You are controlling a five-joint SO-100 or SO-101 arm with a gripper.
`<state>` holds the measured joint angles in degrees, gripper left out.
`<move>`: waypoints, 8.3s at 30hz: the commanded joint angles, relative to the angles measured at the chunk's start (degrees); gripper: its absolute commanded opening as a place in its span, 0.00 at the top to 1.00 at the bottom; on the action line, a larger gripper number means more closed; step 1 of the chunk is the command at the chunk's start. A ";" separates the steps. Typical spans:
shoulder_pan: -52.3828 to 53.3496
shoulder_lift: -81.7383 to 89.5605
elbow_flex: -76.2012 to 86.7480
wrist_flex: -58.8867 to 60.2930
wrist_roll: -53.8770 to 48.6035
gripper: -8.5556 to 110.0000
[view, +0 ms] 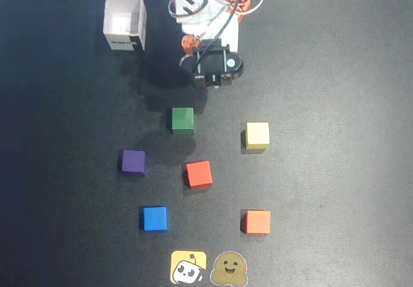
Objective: Put the yellow cube on top of the green cube.
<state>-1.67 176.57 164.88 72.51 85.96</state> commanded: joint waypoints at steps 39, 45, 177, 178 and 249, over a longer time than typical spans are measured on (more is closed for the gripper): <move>-0.44 0.62 -0.26 -0.26 -0.09 0.86; -3.87 0.62 -1.32 -1.41 1.93 0.84; 11.69 -46.14 -25.66 -4.92 10.72 0.83; 11.69 -46.93 -25.66 -5.80 11.07 0.83; 8.09 -45.79 -12.30 -23.29 13.36 0.78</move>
<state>6.68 129.90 152.84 50.01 98.79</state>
